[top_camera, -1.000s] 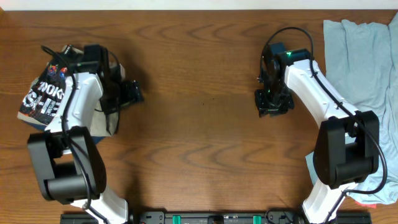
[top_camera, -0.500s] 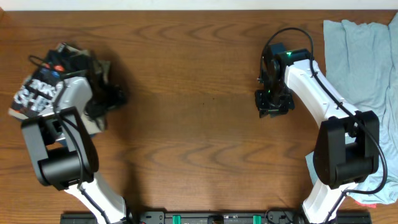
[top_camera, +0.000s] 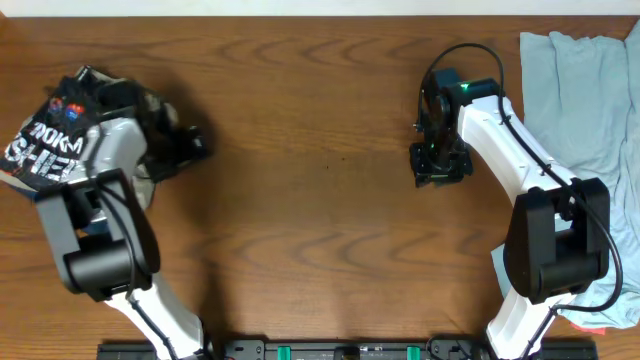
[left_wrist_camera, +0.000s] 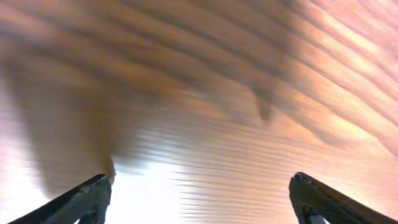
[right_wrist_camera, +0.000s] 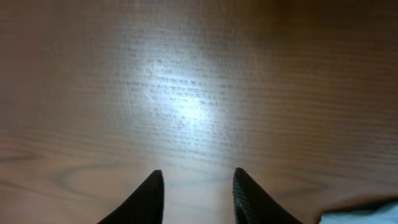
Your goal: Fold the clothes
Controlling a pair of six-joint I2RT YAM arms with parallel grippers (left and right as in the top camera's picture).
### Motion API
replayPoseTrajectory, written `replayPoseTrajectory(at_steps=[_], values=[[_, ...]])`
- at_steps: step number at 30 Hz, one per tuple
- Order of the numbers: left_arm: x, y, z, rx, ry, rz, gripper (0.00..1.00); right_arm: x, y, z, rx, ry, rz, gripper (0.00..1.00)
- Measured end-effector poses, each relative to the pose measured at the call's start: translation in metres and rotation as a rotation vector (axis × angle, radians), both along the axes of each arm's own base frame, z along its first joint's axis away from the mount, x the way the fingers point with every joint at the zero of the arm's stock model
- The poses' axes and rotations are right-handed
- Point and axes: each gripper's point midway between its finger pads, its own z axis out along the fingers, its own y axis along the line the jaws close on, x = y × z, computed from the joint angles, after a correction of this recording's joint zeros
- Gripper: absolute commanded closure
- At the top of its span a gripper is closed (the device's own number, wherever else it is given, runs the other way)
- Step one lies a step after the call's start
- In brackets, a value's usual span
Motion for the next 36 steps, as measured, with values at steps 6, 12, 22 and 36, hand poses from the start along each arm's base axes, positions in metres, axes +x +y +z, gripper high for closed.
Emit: replayPoseTrajectory(at_steps=[6,12,22,36], values=[[-0.012,-0.080,-0.001,-0.013,0.044,-0.220,0.02,0.006,0.008,0.000,0.055,-0.017,-0.032,0.41],[-0.063,-0.105,-0.001,0.070,0.246,-0.339,0.02,0.004,-0.011,0.004,0.115,0.031,-0.123,0.40],[-0.128,-0.088,0.065,0.128,0.451,-0.260,0.02,-0.027,-0.049,0.018,0.229,0.198,-0.247,0.45],[-0.167,-0.099,0.129,0.161,0.061,-0.281,0.02,-0.045,-0.058,0.040,0.257,-0.062,-0.207,0.44]])
